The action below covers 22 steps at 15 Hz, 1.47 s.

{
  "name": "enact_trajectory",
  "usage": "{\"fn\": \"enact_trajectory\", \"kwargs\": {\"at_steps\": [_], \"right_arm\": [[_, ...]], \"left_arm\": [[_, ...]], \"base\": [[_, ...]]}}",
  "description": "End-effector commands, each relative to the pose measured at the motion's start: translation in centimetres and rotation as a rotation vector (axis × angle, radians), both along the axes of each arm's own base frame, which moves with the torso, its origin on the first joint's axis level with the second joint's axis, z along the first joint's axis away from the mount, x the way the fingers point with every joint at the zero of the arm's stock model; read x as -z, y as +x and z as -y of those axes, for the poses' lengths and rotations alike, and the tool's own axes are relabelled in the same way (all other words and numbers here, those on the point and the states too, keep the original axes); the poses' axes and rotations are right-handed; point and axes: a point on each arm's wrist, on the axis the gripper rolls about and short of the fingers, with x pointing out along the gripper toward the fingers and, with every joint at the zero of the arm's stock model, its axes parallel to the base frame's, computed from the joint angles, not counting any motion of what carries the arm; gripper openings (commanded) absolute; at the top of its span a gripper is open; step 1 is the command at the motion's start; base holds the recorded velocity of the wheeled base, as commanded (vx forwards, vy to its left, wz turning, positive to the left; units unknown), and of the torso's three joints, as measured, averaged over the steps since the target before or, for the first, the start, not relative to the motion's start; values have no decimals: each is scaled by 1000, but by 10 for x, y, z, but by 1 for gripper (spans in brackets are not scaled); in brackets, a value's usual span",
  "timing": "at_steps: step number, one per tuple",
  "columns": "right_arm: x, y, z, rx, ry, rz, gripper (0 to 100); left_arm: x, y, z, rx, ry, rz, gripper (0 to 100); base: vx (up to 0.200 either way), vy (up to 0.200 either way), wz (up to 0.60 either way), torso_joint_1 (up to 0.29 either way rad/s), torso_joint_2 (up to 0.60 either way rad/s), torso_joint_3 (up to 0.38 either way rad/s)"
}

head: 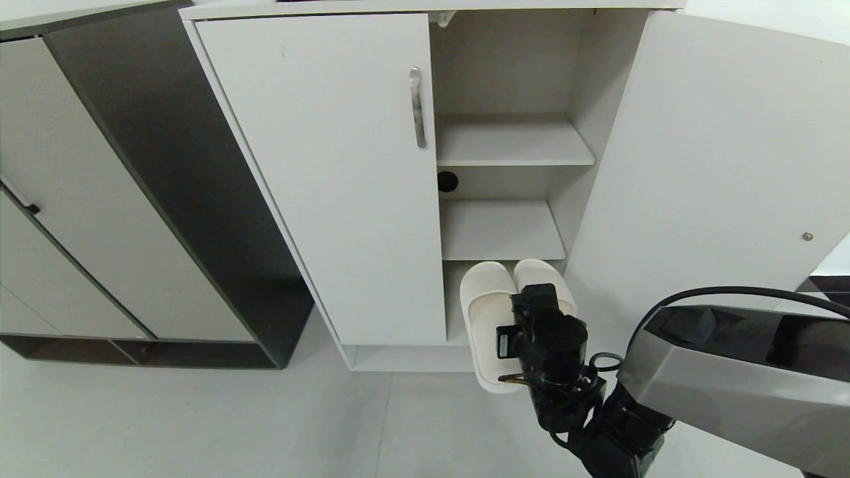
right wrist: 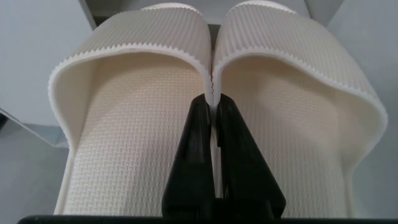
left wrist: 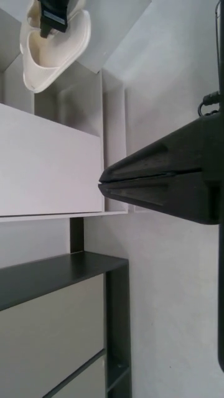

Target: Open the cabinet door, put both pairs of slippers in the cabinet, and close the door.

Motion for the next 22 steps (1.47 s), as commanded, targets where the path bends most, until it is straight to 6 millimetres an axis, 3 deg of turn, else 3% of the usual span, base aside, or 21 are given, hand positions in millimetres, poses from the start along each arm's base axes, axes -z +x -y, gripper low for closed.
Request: {"fn": "enact_trajectory", "kwargs": {"at_steps": [1, 14, 18, 22], "right_arm": [[0, 1, 0, 1, 1, 0, 0], [0, 2, 1, 6, 21, 3, 0], [7, 5, -1, 7, 39, -12, 0], [3, 38, -2, 50, 44, -5, 0]], "left_arm": [[0, 0, 0, 0, -1, -2, 0], [0, 0, 0, 0, -1, 0, 0], [0, 0, 0, -2, -4, 0, 0], [0, 0, 0, -2, -4, -2, 0]], "base": [[0, 0, 0, 0, 0, 0], [200, 0, 0, 2, 5, 0], [0, 0, 0, 0, 0, 0], [0, 0, 0, 0, 0, 0]]}}
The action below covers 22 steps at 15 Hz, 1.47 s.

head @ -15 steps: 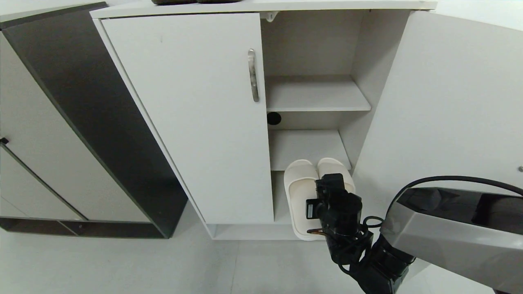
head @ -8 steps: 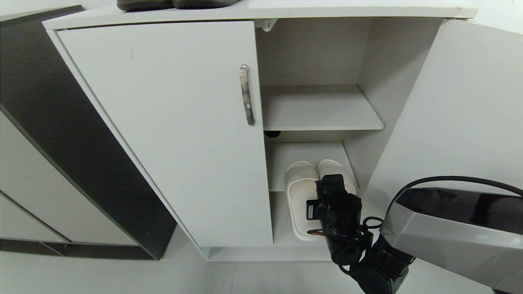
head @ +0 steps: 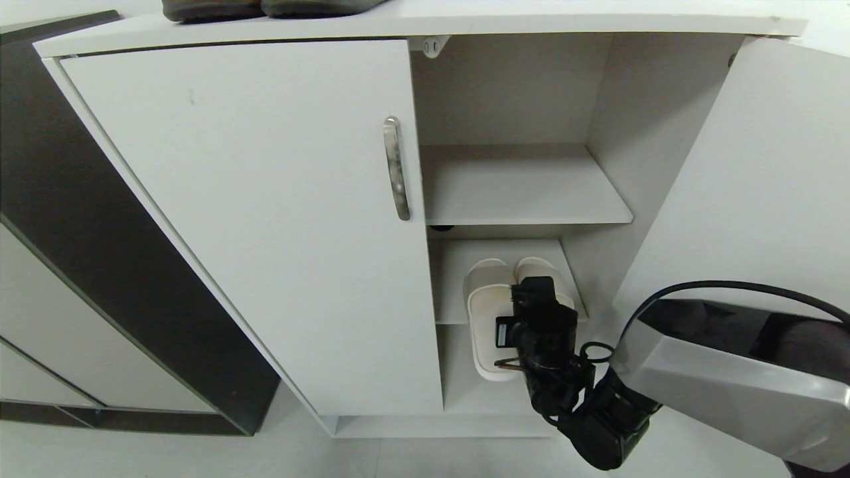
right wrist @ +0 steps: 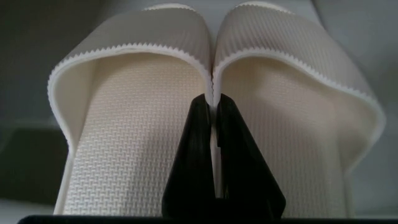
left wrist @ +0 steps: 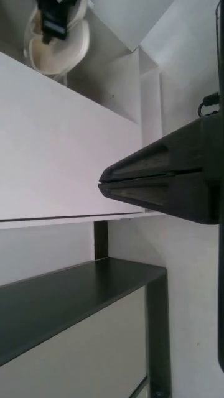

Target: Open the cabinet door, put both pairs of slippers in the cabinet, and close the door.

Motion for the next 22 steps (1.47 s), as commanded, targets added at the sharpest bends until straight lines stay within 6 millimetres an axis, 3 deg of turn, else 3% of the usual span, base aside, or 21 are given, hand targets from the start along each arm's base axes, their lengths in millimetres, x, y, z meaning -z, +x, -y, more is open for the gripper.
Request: {"fn": "enact_trajectory", "kwargs": {"at_steps": [1, 4, 10, 12, 22], "right_arm": [[-5, 35, -4, 41, 12, 12, 0], [-13, 66, -10, 61, 21, 23, 0], [-32, 98, -9, 51, 26, 38, 0], [-29, 107, -7, 62, 22, 31, 0], [-9, 112, -8, 59, 2, 5, 0]], "left_arm": [[0, 0, 0, -1, -2, 0, 0], [0, 0, -1, -26, -3, 0, 0], [0, 0, -1, -26, -3, 0, 0], [0, 0, -1, -27, -3, 0, 0], [0, 0, -1, -27, -3, 0, 0]], "base": [[0, 0, 0, 0, 0, 0], [0, 0, 0, 0, 0, 0], [0, 0, 0, 0, 0, 0], [0, 0, 0, 0, 0, 0], [0, 0, 0, 0, 0, 0]]}}
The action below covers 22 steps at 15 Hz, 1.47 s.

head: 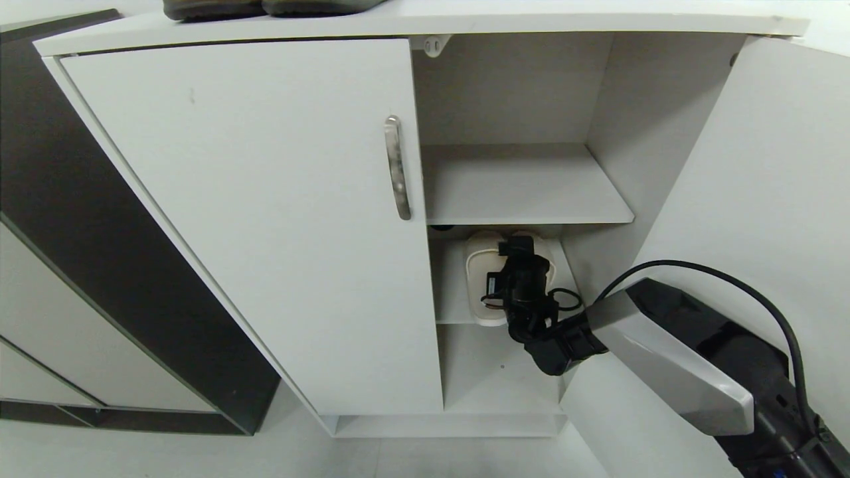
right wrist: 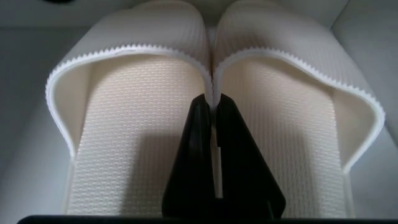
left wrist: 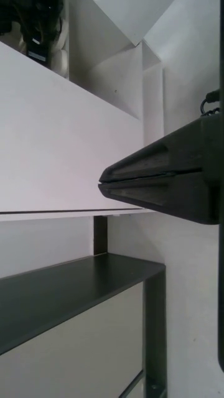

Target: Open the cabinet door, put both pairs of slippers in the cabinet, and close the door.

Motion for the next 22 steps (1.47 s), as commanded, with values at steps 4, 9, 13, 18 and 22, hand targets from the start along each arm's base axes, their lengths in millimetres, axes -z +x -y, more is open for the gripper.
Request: {"fn": "enact_trajectory", "kwargs": {"at_steps": [4, 9, 13, 18, 22], "right_arm": [[1, -1, -1, 1, -2, -2, 100], [-19, -38, -5, -42, -10, -12, 100], [-38, -90, -3, -29, -19, -16, 100], [-31, -152, 7, -111, -68, -83, 100], [-22, -158, 3, -131, -51, -75, 100]], "left_arm": [[0, 0, 0, 0, -1, 0, 0], [0, 0, 0, 0, -1, 0, 0], [0, 0, 0, 0, 1, 0, 0], [0, 0, 0, -2, 1, 0, 0], [0, 0, 0, 1, -1, 0, 0]], "base": [[0, 0, 0, 0, 0, 0], [0, 0, 0, 0, 0, 0], [0, 0, 0, 0, 0, 0], [0, 0, 0, 0, 0, 0], [-100, 0, 0, 1, 0, -1]]}}
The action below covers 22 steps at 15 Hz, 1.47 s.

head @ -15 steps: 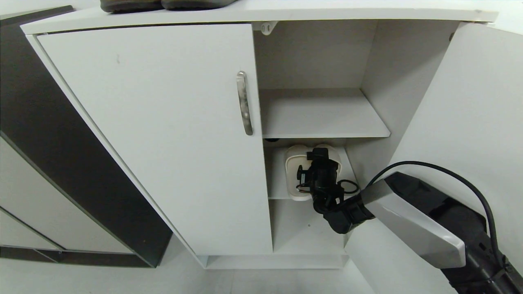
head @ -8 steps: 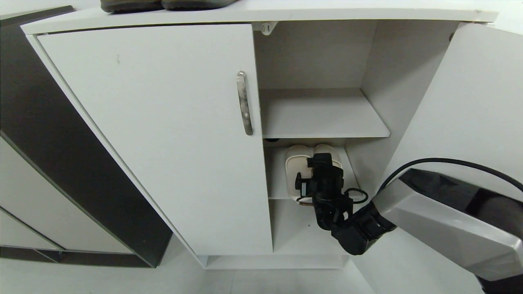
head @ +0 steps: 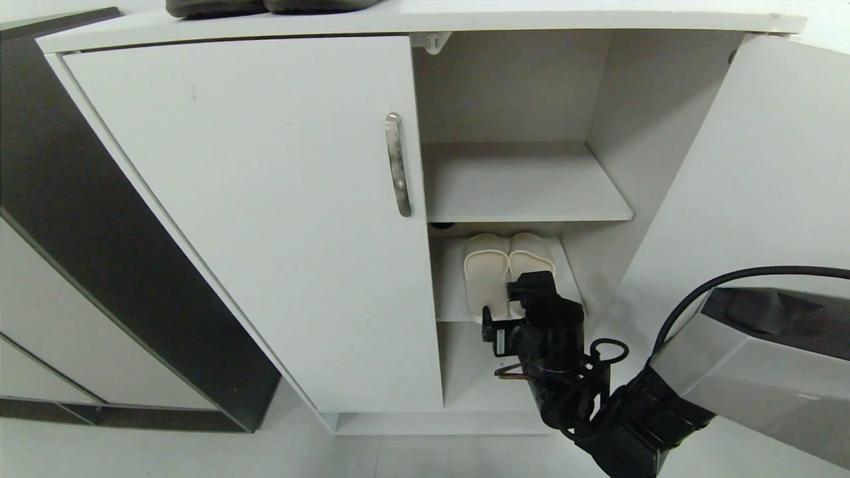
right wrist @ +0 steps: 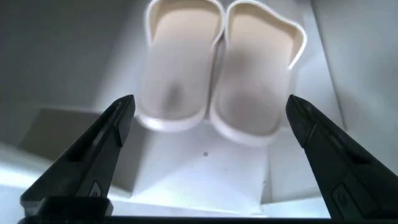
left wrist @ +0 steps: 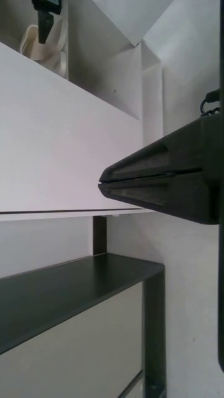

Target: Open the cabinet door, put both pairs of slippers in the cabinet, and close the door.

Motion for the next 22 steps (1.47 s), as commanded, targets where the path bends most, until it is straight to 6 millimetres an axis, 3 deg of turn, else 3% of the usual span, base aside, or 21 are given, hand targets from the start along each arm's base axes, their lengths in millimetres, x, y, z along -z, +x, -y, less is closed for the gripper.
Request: {"fn": "enact_trajectory", "kwargs": {"at_steps": [1, 5, 10, 16, 22], "right_arm": [[0, -3, -1, -8, 0, -2, 100], [-6, -4, 0, -6, 26, 24, 100], [-21, -13, 8, -6, 38, 40, 100], [-21, -15, 11, -23, 45, 46, 100], [-21, -16, 11, -23, 44, 46, 100]], "left_arm": [[0, 0, 0, 0, -1, -2, 0], [0, 0, 0, 0, 1, -1, 0], [0, 0, 0, 0, 4, -1, 0], [0, 0, 0, 3, -1, -1, 0], [0, 0, 0, 3, 1, -2, 0]], "base": [[-200, 0, 0, 7, 7, -2], [-200, 0, 0, 2, 2, 5], [0, 0, 0, 0, 0, 0], [0, 0, 0, 0, 0, 0], [0, 0, 0, 2, 2, 167]]}}
